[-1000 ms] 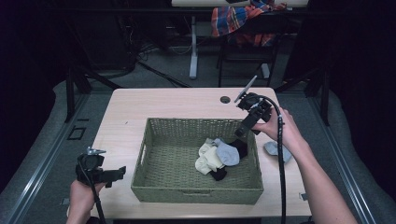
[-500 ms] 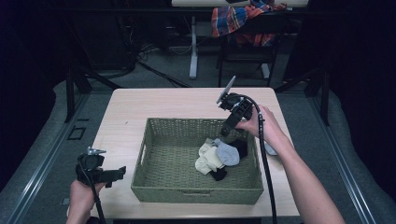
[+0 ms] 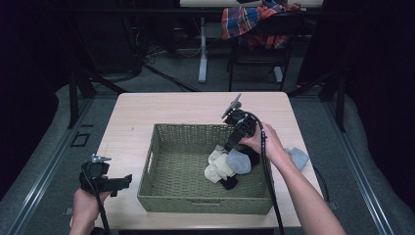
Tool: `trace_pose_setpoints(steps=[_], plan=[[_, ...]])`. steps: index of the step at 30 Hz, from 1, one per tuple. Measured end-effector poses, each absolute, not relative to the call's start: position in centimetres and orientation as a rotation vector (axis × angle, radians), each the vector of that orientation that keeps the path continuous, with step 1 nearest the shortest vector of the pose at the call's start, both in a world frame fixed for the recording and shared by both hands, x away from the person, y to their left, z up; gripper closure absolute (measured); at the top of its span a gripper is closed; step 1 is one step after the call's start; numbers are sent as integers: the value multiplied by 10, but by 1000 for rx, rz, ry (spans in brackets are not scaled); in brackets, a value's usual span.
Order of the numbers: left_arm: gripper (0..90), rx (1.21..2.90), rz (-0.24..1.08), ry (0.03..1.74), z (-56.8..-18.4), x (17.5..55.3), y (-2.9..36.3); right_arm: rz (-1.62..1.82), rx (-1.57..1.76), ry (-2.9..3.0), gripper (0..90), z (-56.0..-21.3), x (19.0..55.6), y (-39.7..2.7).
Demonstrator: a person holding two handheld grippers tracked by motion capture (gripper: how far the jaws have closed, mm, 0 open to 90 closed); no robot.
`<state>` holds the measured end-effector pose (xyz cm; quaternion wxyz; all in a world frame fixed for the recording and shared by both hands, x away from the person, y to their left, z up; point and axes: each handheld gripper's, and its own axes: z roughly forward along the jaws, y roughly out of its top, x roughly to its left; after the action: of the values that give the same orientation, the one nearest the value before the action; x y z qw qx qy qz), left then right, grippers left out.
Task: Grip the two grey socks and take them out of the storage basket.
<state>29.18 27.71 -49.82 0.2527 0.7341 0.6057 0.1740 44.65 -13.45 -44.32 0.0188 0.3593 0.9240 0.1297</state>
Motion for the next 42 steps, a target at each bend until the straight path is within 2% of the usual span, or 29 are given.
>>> trace_pose_setpoints(steps=[5, 10, 16, 18, 20, 22, 23, 27, 42], plan=[[8, 1996, 470, 1648, -498, 292, 277, 364, 1152, 2860, 148, -463, 448, -132], [8, 1997, 470, 1647, -498, 292, 277, 310, 1177, 2874, 269, -481, 449, -127], [8, 1991, 473, 1650, -498, 292, 277, 246, 1199, 2880, 371, -493, 453, -122], [8, 1995, 472, 1648, -498, 292, 277, 231, 1213, 2883, 423, -496, 454, -122], [9, 1996, 471, 1648, -498, 292, 277, 208, 1212, 2895, 534, -498, 455, -121], [8, 1990, 472, 1649, -498, 292, 277, 200, 1218, 2897, 597, -500, 455, -121], [8, 1990, 472, 1649, -498, 292, 277, 200, 1218, 2897, 597, -500, 455, -121], [8, 1991, 472, 1650, -498, 291, 277, 182, 1218, 2918, 777, -500, 455, -121], [8, 1988, 476, 1649, -498, 291, 277, 216, 1163, 2916, 792, -449, 449, -126]])
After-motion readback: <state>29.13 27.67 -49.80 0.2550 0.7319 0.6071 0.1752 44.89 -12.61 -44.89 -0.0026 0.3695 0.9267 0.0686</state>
